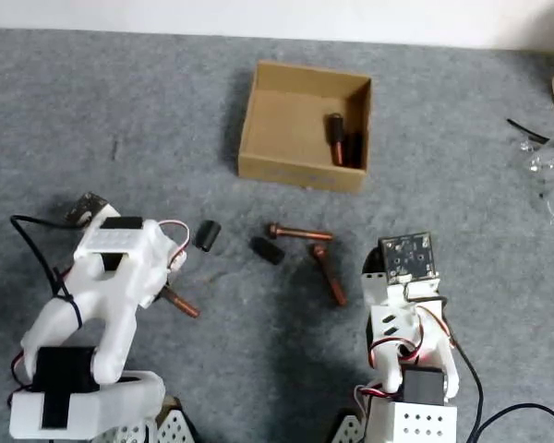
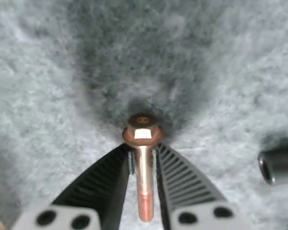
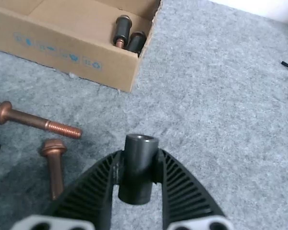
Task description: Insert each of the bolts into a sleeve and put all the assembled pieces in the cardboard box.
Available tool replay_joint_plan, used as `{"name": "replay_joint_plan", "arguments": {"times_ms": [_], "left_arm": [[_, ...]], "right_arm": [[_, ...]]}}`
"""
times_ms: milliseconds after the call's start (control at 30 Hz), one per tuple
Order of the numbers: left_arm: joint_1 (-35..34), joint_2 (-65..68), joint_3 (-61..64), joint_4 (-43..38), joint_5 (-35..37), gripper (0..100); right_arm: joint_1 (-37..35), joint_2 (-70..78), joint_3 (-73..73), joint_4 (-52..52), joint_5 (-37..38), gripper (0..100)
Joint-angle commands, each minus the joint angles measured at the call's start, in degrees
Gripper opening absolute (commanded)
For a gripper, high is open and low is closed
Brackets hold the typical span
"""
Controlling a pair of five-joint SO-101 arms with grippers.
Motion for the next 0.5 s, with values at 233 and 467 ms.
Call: {"name": "replay_joint_plan", "arguments": {"times_ms": [233,467], "left_arm": [[-1.5,-0.7,-10.3,0.2,-15.1,1],[-1.2,-0.7,-22.8,8.8,-22.5,1]], "right_arm": [[0.7,-0.8,6.5,-2.6,0.6,0.5],[0.7,-0.8,6.5,-2.6,0.6,0.5]]}}
